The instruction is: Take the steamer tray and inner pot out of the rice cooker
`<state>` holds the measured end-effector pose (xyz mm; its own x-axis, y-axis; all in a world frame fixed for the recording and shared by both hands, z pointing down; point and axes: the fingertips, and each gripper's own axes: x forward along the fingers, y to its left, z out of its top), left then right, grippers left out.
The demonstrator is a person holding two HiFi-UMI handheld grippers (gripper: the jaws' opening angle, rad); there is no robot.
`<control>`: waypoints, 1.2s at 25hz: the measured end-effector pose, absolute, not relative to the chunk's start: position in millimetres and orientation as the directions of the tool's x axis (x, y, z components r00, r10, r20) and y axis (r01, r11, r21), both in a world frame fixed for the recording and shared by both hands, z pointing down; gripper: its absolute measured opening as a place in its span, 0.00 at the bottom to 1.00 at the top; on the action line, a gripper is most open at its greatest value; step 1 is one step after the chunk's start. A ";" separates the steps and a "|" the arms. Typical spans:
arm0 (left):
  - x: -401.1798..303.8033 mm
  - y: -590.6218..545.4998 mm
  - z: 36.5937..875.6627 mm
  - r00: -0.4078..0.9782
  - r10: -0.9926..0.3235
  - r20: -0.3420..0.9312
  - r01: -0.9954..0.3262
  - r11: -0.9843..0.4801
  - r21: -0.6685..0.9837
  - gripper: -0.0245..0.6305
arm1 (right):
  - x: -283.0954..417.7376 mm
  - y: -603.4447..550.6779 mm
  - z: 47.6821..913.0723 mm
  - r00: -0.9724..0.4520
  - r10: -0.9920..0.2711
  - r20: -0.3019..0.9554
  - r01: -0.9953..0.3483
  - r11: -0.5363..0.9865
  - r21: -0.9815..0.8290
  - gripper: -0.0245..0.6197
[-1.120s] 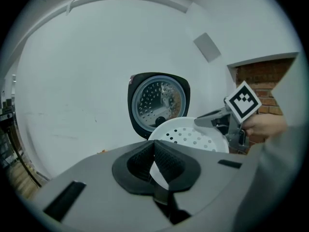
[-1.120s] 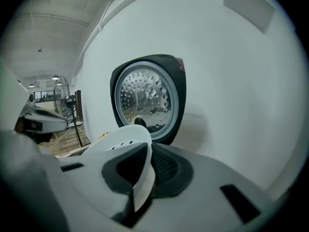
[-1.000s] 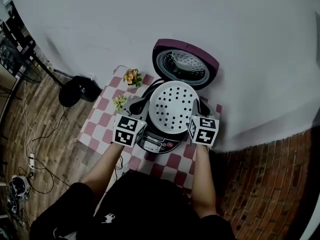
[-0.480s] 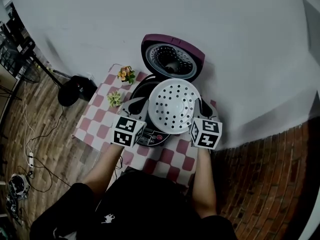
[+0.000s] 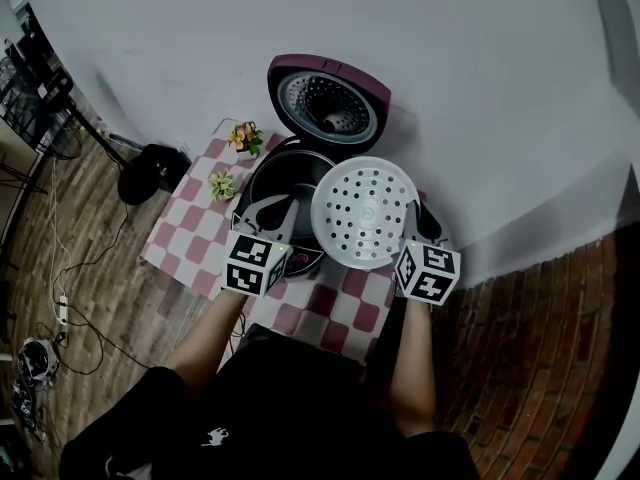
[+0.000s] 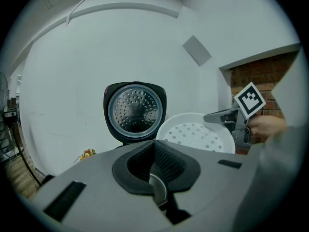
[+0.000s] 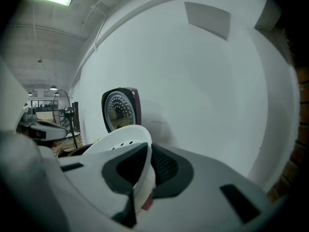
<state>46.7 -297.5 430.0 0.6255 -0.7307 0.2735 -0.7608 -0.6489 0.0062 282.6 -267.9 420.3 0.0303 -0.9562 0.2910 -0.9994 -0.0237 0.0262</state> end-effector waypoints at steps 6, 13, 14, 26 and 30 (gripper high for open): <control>72.8 -274.4 433.5 0.642 -0.713 0.282 -0.745 -0.666 0.012 0.04 | 321.9 -241.9 434.5 0.068 -0.950 0.304 -0.997 -0.071 -0.001 0.08; 98.9 -252.6 443.3 0.653 -0.696 0.298 -0.729 -0.685 -0.002 0.04 | 360.9 -215.8 461.6 0.111 -0.936 0.333 -0.991 -0.129 -0.032 0.08; 101.6 -249.9 445.6 0.654 -0.694 0.302 -0.728 -0.686 -0.002 0.04 | 365.2 -213.1 467.3 0.116 -0.933 0.340 -0.990 -0.136 -0.036 0.08; 135.2 -213.6 476.5 0.664 -0.653 0.364 -0.697 -0.716 -0.013 0.04 | 408.9 -205.4 546.3 0.178 -0.890 0.420 -0.968 -0.236 -0.089 0.08; 151.5 -204.1 490.3 0.677 -0.628 0.384 -0.678 -0.735 -0.006 0.04 | 413.1 -217.3 570.7 0.180 -0.881 0.438 -0.963 -0.248 -0.103 0.08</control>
<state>151.5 -204.1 490.3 0.6771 -0.6279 0.3838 -0.6782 -0.7349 -0.0058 413.1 -217.3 570.7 0.1800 -0.8808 0.4379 -0.9632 -0.2481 -0.1032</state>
